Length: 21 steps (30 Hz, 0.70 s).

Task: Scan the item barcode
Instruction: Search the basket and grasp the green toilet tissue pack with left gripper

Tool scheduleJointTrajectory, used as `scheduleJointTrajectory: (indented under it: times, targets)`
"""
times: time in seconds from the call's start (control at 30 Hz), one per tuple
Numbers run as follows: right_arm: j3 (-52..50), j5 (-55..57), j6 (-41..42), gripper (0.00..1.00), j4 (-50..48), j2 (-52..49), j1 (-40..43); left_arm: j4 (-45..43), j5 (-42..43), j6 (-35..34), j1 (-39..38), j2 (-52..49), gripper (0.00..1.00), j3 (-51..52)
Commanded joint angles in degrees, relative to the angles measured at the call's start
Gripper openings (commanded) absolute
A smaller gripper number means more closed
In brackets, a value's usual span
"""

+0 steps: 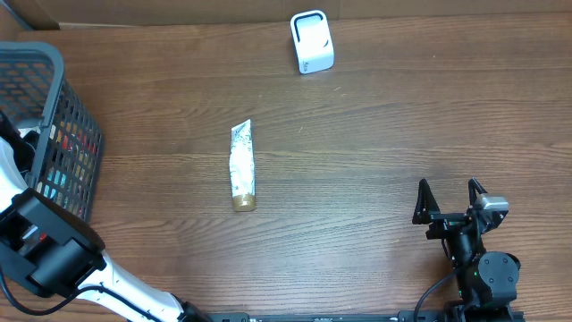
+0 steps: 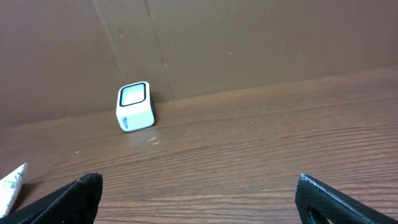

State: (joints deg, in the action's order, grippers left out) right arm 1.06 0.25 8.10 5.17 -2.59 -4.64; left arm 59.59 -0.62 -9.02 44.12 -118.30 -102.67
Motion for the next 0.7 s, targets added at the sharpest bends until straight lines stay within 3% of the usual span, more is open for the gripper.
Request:
scheduleJointTrajectory:
  times: [0.0,0.37,0.67]
  targets:
    - [-0.6,0.1,-0.2,1.00,-0.4,0.1,-0.2,0.9,1.7,-3.0,-0.3,-1.4,0.56,-0.5]
    - [-0.6,0.1,-0.2,1.00,-0.4,0.1,-0.2,1.6,-1.0,-6.9,-0.3,-7.1,0.51,-0.5]
    - [-0.6,0.1,-0.2,1.00,-0.4,0.1,-0.2,-0.3,-4.7,-6.9,-0.2,-7.6,0.58,-1.2]
